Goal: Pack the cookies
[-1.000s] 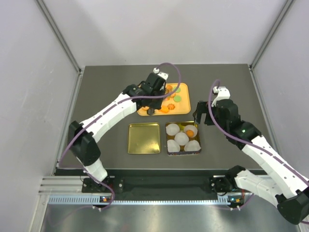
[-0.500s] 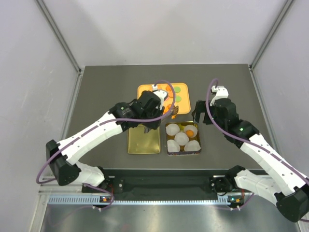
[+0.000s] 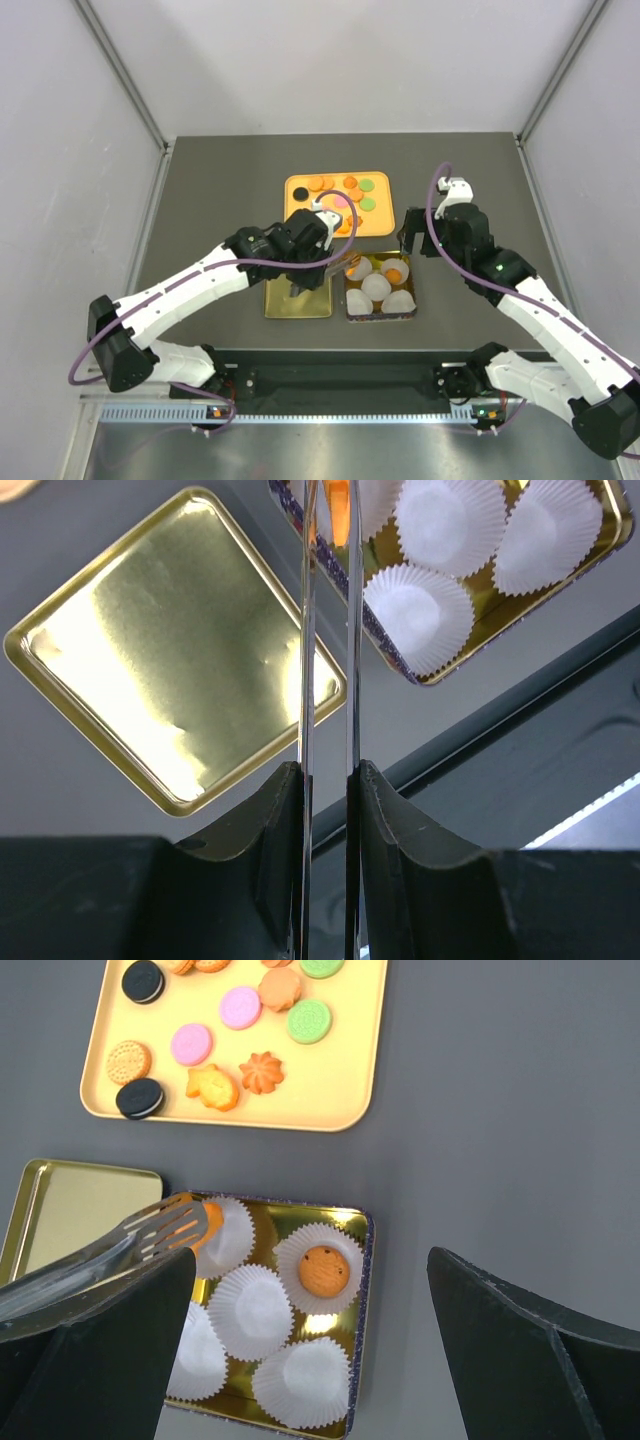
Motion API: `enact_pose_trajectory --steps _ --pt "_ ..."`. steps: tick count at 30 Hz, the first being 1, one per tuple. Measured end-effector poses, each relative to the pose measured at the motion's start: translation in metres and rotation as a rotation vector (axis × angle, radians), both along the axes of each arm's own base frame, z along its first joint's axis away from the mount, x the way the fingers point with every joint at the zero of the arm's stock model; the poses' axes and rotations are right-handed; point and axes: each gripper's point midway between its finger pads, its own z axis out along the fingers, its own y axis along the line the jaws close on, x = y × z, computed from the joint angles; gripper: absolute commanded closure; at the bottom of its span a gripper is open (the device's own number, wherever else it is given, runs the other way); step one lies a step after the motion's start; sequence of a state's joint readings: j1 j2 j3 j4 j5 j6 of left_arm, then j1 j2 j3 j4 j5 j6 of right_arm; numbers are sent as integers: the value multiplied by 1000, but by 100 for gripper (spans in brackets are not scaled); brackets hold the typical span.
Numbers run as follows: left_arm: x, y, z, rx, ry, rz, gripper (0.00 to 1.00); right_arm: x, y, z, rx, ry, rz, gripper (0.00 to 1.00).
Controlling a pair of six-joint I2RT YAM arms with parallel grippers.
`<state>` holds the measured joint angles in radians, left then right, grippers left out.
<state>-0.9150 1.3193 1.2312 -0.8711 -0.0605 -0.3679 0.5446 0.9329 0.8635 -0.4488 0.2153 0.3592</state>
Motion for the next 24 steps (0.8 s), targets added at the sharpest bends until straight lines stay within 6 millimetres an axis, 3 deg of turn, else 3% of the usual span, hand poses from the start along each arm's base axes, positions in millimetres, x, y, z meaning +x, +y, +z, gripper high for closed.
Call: enact_pose_trajectory --steps 24 --pt "-5 0 -4 4 19 -13 62 0 0 -6 -2 4 0 0"
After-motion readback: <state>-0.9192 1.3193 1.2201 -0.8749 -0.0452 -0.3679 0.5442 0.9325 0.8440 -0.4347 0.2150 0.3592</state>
